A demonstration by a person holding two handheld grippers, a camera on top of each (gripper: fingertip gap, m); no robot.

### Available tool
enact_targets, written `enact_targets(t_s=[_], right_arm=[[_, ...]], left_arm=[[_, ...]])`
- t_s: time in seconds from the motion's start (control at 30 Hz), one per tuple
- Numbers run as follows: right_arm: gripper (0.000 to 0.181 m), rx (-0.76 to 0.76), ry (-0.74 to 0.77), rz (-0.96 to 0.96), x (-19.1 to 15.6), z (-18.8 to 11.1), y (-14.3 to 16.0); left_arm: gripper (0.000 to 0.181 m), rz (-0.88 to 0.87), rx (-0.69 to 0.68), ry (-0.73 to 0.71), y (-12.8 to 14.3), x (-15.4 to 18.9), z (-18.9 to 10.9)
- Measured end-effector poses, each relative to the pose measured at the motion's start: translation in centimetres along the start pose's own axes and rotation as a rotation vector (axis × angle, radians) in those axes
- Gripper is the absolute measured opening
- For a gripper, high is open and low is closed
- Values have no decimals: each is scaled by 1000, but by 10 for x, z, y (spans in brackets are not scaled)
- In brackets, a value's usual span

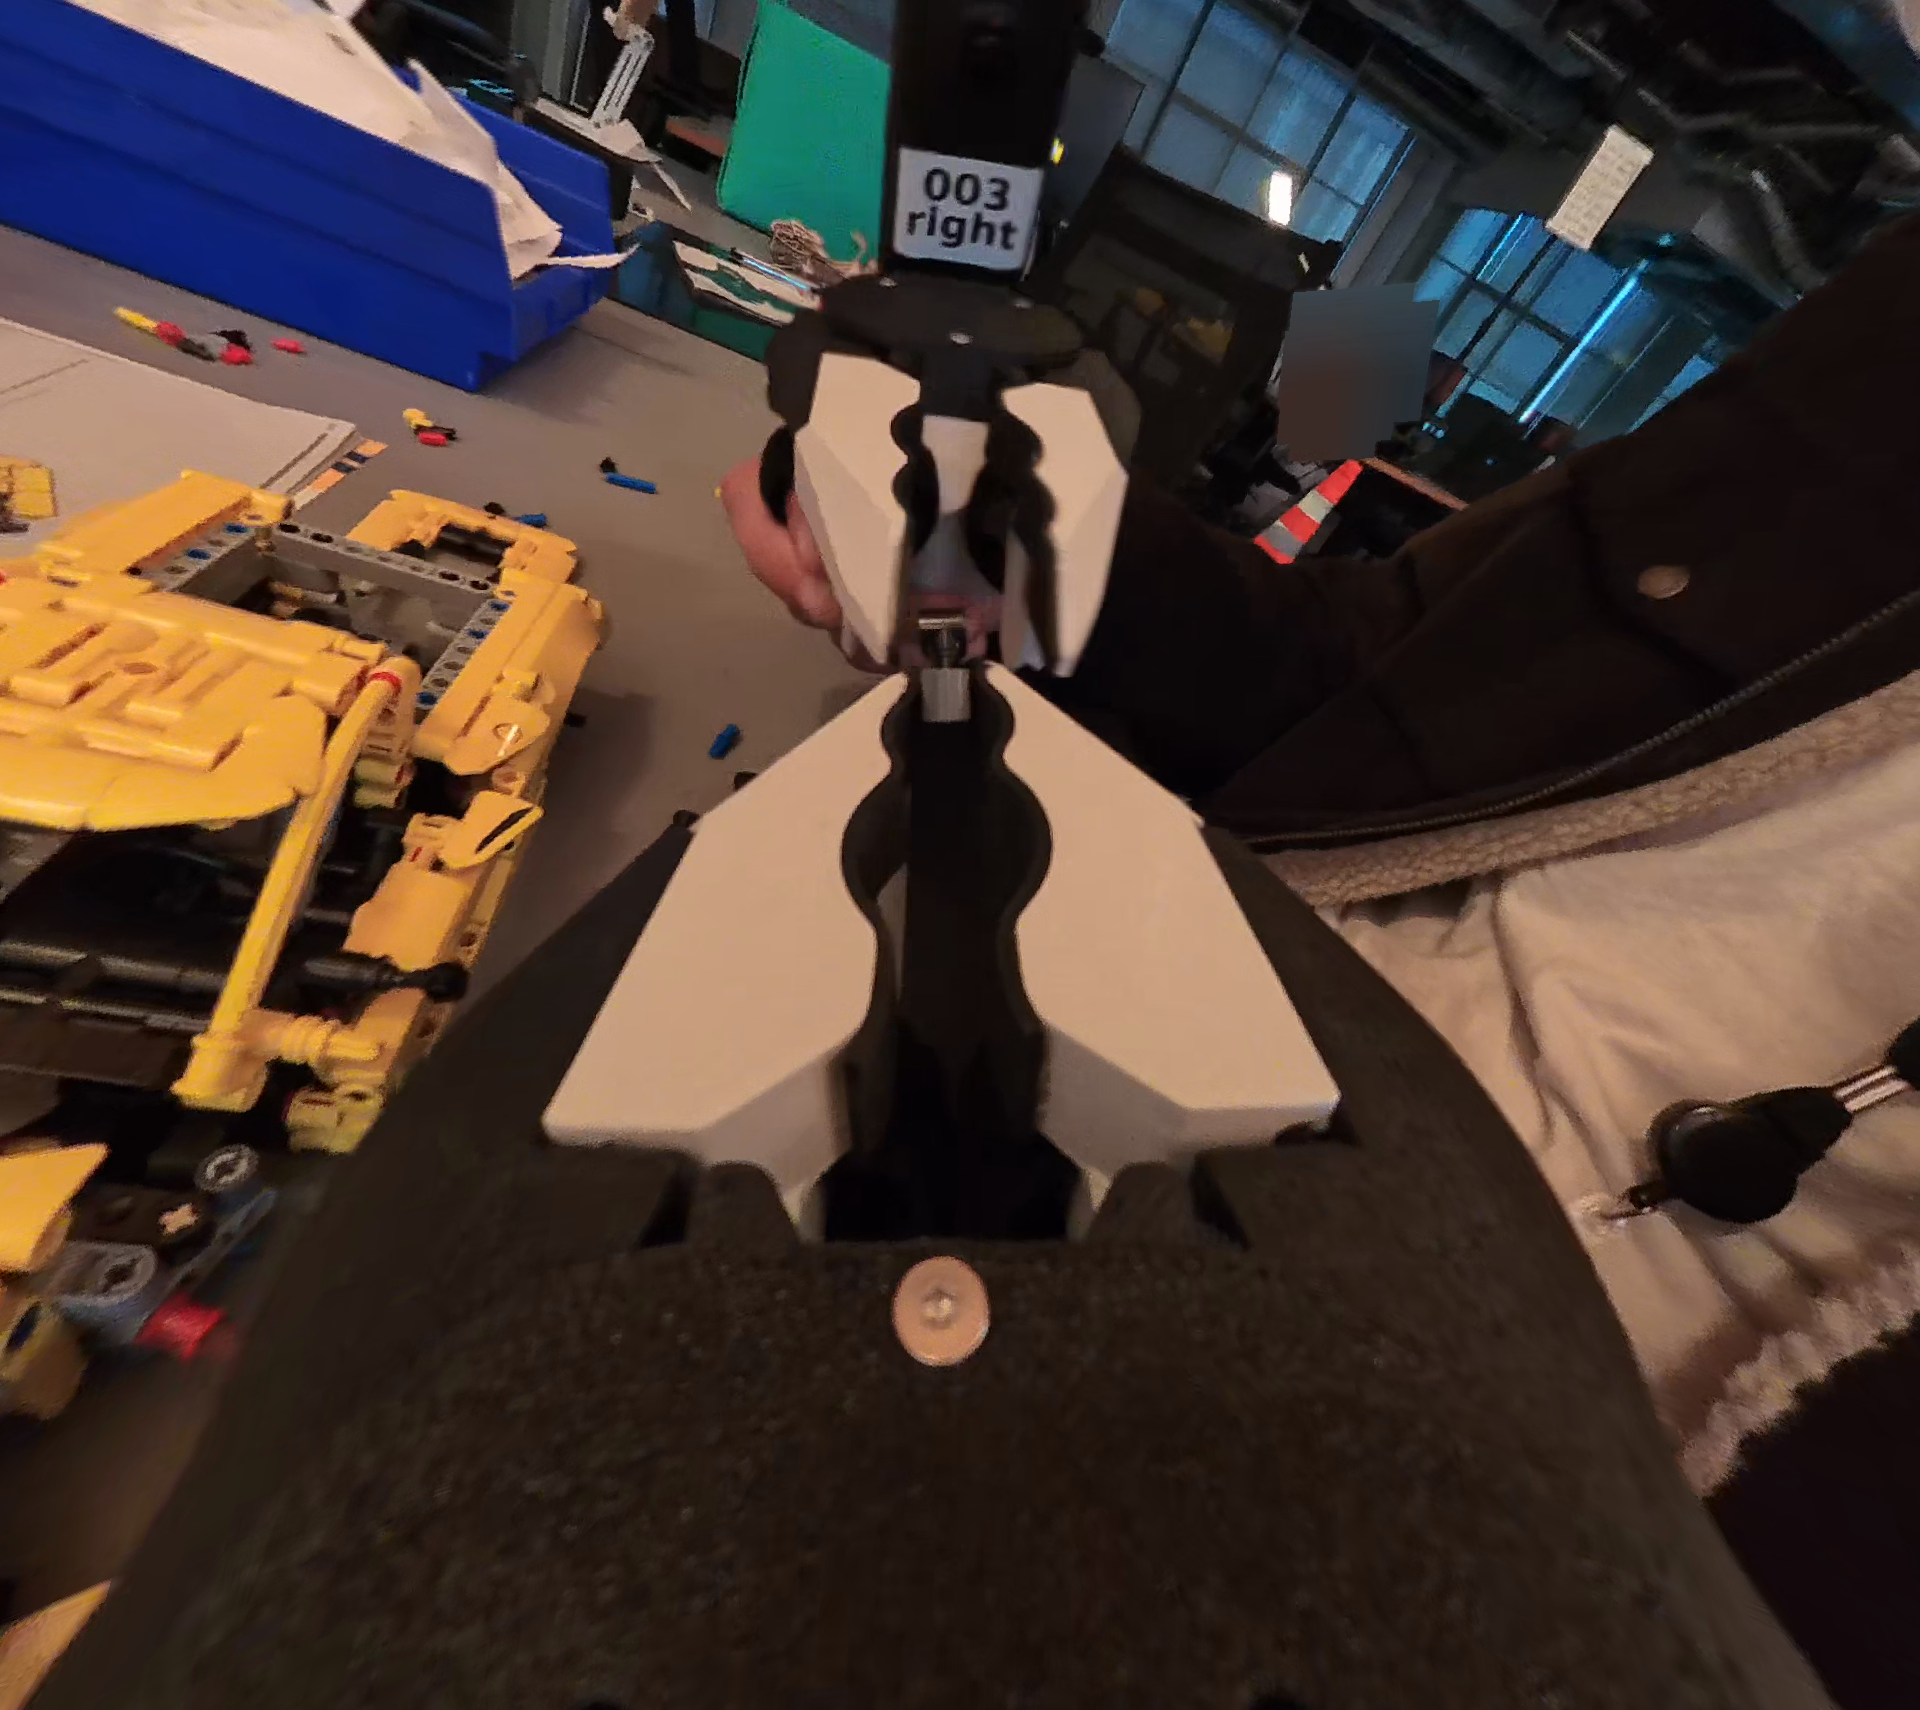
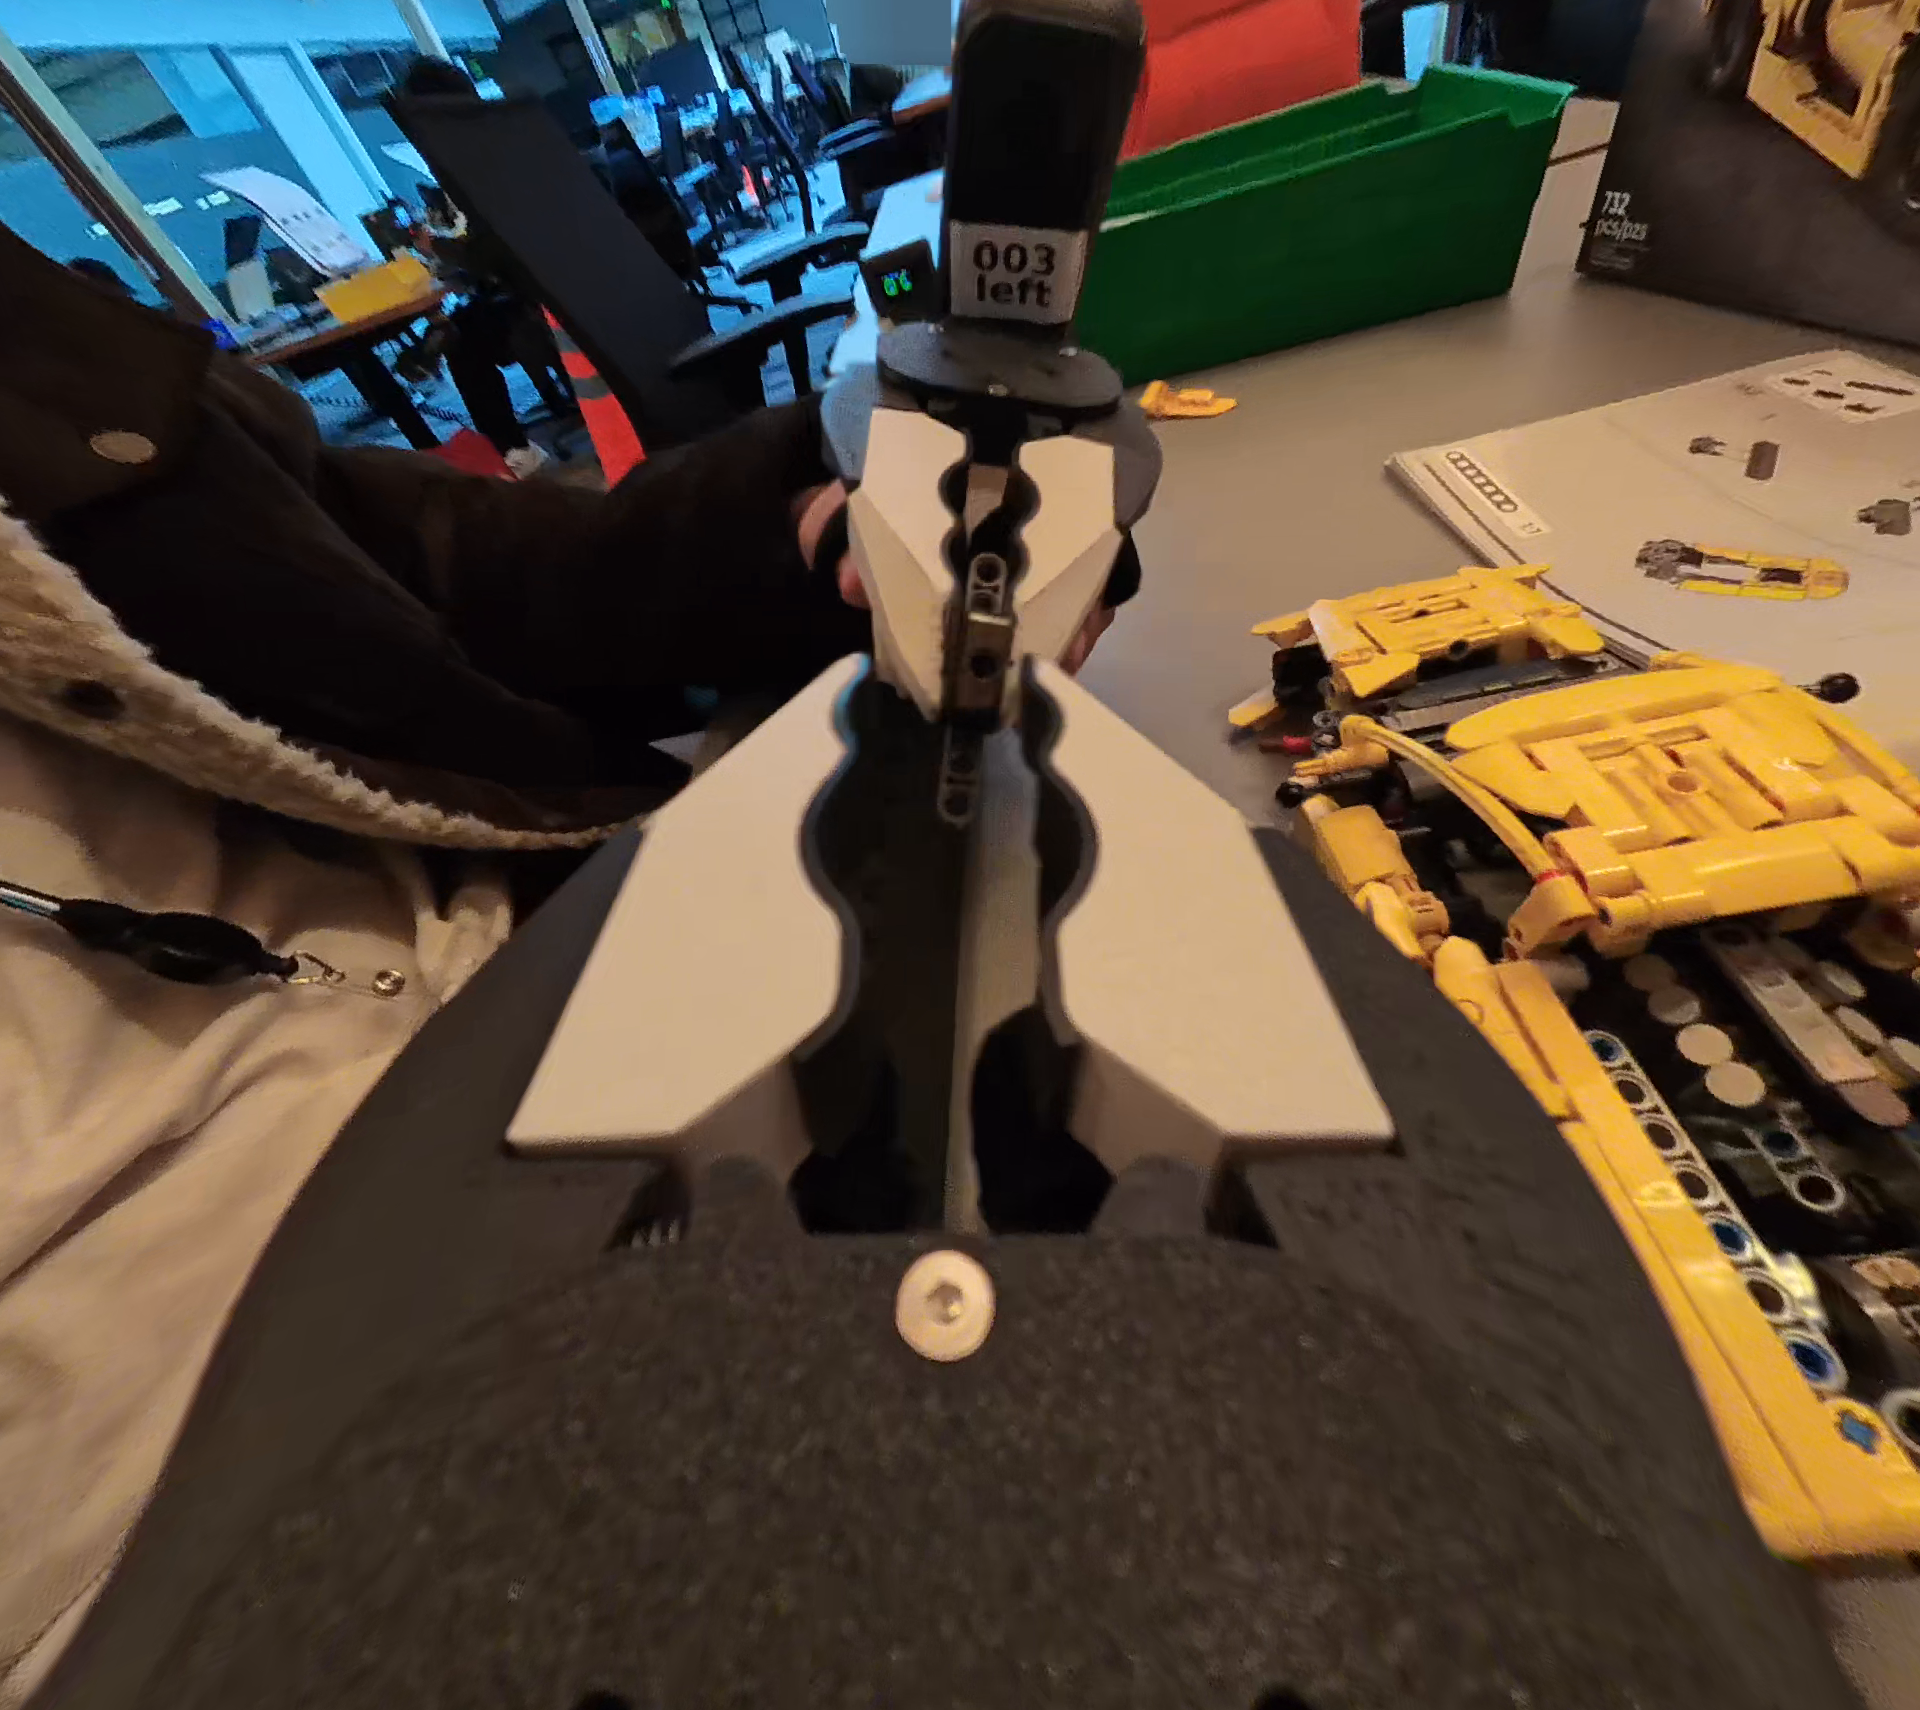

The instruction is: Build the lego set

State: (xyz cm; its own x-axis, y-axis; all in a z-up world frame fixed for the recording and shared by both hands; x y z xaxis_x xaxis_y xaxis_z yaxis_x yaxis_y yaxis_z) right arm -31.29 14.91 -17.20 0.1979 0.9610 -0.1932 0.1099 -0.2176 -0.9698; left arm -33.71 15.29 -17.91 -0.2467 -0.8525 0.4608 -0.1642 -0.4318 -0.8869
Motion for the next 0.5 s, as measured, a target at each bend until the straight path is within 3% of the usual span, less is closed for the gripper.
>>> enact_targets(t_s=[0.13, 0.27, 0.37, 0.5], right_arm=[[47, -14, 90, -96, 6, -4, -5], [51, -123, 395, -482, 10, -7, -15], [61, -273, 542, -690, 10, 7, -8], [49, -353, 627, -746, 19, 17, 2]], left_arm=[[7, -55, 53, 24, -7, -1, -6], [7, -157, 113, 40, -13, -8, -11], [7, -263, 152, 55, -14, -14, -11], [7, -268, 137, 37, -10, -15, -5]])
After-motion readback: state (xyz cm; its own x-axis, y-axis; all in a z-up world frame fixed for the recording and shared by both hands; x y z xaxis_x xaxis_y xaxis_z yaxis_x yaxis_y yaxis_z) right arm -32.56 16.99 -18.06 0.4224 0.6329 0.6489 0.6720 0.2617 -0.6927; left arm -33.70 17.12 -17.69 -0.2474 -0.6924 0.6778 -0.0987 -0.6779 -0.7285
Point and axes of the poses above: each gripper's, where its closed fingertips meet, z out along the fingers, y out of its underside, x = y × z across the jaws, the point moved 2 cm from there along -z, back along the fingers, and after that the axes turned 4 degrees about -z, right-handed, at the moved point
